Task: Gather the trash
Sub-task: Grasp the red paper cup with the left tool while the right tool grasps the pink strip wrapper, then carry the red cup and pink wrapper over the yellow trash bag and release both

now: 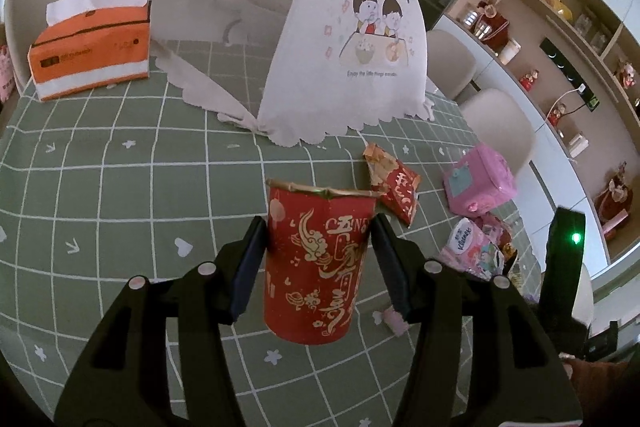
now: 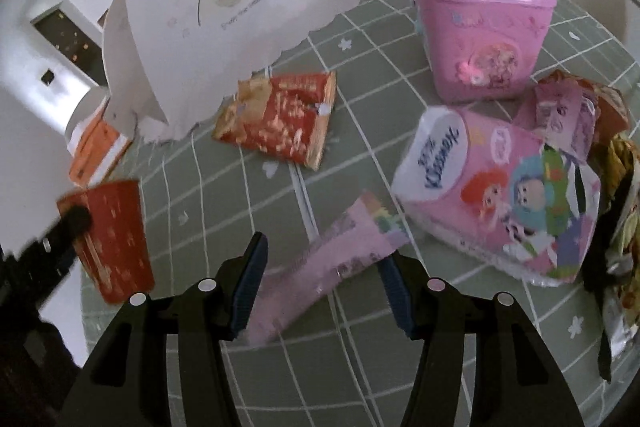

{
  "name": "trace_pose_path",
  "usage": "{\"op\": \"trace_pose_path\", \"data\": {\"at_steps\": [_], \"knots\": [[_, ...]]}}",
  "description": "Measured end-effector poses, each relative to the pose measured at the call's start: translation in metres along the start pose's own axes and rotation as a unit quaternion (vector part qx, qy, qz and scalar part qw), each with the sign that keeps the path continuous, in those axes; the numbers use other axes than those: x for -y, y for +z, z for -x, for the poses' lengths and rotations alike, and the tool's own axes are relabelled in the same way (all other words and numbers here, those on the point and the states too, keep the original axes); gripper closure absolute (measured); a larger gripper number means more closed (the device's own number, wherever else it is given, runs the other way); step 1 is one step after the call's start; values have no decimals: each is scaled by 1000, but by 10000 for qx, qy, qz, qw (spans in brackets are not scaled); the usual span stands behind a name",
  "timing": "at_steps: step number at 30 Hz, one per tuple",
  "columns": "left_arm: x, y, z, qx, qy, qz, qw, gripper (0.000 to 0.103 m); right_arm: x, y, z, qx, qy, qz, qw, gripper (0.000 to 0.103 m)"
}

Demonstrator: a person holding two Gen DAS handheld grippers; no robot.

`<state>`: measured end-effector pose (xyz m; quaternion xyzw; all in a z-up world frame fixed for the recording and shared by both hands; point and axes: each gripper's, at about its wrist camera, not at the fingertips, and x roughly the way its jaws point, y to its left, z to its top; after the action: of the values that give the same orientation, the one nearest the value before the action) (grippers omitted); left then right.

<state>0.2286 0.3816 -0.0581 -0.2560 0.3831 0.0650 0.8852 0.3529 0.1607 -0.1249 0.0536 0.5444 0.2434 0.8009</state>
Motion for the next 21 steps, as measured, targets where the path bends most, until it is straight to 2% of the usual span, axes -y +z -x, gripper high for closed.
{"op": "trace_pose_path", "data": {"at_steps": [3,5,6,7,13,16,21], "knots": [[-2,-3,0,-12,-48,39,10000,51,-6,2,-1,46,-264,354,9990,51],[-2,-5,1,-6,-61,48,10000,51,-8,-2,-3,-49,-322,588,9977,73],[-2,-6,2,-1,-78,53,10000,51,-8,-4,-3,-119,-203,662,9975,74],[-2,-6,3,-2,-89,54,9999,51,-5,-8,3,-78,-84,674,9977,81],[15,-9,11,14,-273,-109,9996,51,21,-20,55,440,-253,535,9973,85],[39,-10,18,46,-435,-381,9983,51,40,-27,93,793,-311,299,9959,85],[85,-13,34,175,-721,-911,9931,51,60,-45,146,1282,-558,271,9898,85]]}}
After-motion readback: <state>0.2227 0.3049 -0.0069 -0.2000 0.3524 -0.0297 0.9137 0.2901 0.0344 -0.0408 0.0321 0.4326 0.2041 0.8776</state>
